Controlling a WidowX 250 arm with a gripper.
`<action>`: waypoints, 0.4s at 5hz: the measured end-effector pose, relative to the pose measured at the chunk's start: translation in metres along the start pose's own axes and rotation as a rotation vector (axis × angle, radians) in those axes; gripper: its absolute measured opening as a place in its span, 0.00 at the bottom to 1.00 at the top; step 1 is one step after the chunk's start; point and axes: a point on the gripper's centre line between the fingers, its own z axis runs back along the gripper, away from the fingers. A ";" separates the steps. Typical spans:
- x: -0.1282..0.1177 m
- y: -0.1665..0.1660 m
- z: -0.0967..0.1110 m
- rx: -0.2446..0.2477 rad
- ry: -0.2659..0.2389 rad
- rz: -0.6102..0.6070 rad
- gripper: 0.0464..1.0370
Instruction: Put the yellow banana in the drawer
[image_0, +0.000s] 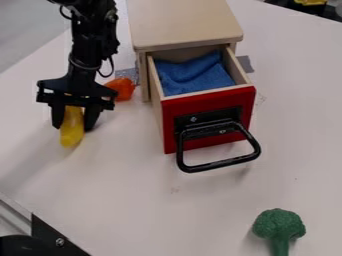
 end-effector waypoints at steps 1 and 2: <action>-0.004 0.000 0.008 -0.008 -0.001 -0.009 0.56; -0.003 0.004 0.041 -0.060 -0.016 0.005 0.56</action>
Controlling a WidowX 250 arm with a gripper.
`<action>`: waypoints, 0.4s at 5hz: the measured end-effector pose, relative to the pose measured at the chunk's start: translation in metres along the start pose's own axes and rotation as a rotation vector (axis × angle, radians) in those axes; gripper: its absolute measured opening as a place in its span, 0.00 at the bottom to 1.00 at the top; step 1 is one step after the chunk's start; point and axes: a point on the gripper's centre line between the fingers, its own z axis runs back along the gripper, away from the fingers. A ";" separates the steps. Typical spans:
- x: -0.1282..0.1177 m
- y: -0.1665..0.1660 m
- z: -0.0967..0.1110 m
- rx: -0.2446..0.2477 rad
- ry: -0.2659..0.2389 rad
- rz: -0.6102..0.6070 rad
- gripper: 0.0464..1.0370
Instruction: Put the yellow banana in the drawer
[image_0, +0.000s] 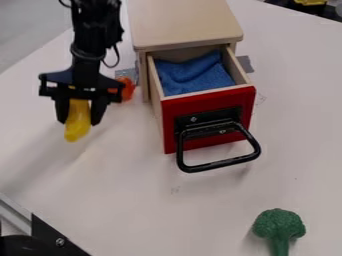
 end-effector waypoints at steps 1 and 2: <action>0.002 -0.005 0.046 -0.085 0.002 0.008 0.56; 0.007 -0.007 0.099 -0.178 0.002 0.029 0.56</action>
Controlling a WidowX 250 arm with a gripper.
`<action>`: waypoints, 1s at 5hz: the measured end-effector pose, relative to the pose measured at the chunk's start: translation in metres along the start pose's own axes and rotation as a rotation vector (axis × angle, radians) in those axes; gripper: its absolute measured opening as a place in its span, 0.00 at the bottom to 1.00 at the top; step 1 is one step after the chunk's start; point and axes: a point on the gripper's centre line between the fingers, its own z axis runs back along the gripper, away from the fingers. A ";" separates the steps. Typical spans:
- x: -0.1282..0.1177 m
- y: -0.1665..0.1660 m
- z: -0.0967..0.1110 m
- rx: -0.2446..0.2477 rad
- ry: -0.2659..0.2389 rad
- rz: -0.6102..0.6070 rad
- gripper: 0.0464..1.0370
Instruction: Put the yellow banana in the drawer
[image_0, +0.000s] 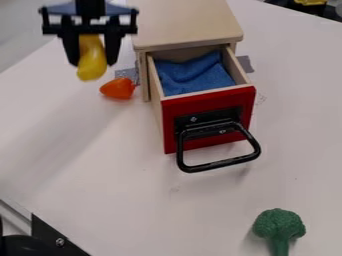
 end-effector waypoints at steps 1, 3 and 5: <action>-0.005 -0.008 0.028 -0.051 0.007 -0.019 0.56; -0.042 -0.056 0.048 -0.077 -0.010 -0.235 0.56; -0.046 -0.072 0.030 -0.037 0.028 -0.260 0.56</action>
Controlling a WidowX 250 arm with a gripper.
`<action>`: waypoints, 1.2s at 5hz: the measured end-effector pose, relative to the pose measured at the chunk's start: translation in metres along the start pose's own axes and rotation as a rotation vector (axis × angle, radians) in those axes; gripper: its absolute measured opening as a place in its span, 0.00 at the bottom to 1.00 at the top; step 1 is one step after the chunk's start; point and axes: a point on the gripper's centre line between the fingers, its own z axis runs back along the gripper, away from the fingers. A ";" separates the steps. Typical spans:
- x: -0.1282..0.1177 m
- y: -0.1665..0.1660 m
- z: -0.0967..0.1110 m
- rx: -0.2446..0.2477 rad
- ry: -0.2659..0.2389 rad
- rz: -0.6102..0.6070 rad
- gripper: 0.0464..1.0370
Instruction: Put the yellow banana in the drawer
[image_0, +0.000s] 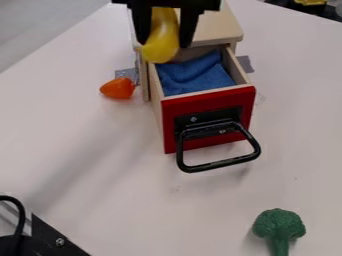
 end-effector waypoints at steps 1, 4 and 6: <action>0.011 0.003 -0.013 0.033 -0.007 -0.002 0.56; 0.027 -0.002 -0.027 0.061 -0.003 -0.012 0.56; 0.036 -0.020 -0.019 0.050 -0.008 -0.029 0.56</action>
